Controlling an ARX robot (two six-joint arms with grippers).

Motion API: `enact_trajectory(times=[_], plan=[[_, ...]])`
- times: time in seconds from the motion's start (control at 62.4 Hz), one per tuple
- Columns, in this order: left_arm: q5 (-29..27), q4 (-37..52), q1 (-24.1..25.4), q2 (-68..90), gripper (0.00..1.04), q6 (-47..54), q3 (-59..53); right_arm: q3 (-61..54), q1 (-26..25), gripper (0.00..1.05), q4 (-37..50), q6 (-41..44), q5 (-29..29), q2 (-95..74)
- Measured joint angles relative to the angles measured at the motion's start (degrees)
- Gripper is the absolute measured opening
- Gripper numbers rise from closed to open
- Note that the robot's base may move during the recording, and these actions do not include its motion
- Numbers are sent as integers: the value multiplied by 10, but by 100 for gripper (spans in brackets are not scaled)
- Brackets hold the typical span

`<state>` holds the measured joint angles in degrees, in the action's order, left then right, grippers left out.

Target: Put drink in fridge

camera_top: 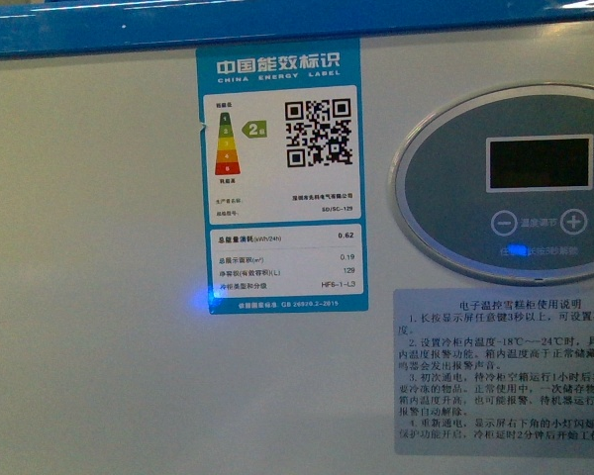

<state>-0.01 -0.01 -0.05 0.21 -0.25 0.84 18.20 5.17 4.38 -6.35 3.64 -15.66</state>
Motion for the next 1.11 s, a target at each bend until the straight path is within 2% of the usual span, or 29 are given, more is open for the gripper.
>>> enact_trajectory(times=[0.224,0.561,1.106], plan=[[0,0,0,0,97,0,0,-9,47,37,20,21,50,6],[0,0,0,0,97,0,0,-25,71,37,29,34,115,14],[0,0,0,0,97,0,0,-29,75,37,27,34,118,15]])
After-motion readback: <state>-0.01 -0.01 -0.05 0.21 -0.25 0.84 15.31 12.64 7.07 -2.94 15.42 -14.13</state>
